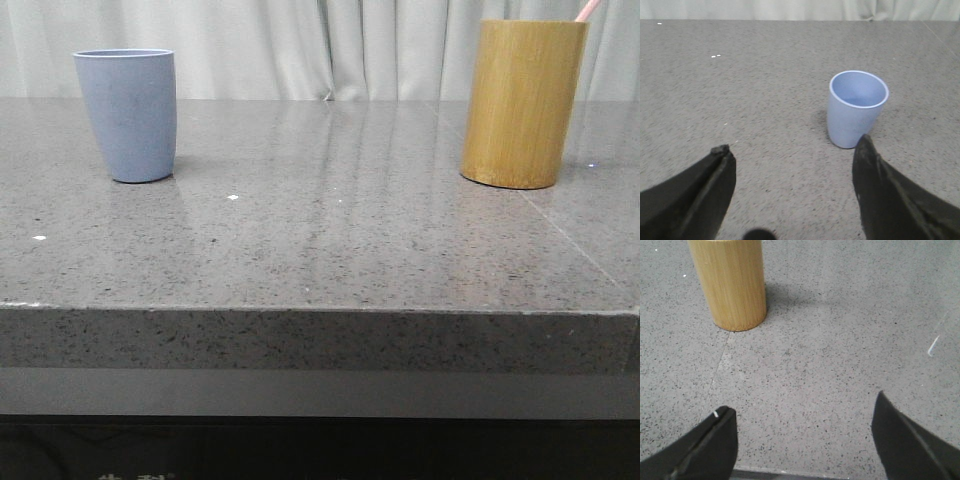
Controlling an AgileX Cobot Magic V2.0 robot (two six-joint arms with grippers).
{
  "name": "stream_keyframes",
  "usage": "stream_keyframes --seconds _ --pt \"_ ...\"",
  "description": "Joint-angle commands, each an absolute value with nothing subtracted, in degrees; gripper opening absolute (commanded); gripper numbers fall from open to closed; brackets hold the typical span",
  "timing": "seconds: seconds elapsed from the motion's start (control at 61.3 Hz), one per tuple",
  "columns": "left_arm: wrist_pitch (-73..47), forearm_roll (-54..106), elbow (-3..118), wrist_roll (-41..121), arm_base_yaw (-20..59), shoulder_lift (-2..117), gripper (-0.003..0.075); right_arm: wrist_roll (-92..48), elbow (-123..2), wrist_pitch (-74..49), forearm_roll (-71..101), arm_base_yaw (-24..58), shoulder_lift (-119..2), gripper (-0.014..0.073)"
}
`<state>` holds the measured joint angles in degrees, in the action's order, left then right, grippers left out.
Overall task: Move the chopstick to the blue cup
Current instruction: 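Move the left gripper down toward the light blue cup's rim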
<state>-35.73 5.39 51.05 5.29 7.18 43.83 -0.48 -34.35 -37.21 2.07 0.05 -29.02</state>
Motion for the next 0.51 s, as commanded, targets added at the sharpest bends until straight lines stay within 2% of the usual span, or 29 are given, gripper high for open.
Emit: stream_keyframes --seconds 0.0,0.212,0.489 --pt "-32.18 6.09 56.12 6.01 9.80 47.71 0.0480 -1.14 -36.16 -33.66 1.86 -0.37 -29.65 0.0570" --pt "-37.45 5.56 65.87 6.67 13.19 59.31 0.0480 -1.14 -36.16 -33.66 1.86 -0.37 -29.65 0.0570" --pt "-49.77 5.56 81.19 6.67 13.22 76.22 0.0480 -1.14 -36.16 -33.71 1.86 -0.37 -29.65 0.0570"
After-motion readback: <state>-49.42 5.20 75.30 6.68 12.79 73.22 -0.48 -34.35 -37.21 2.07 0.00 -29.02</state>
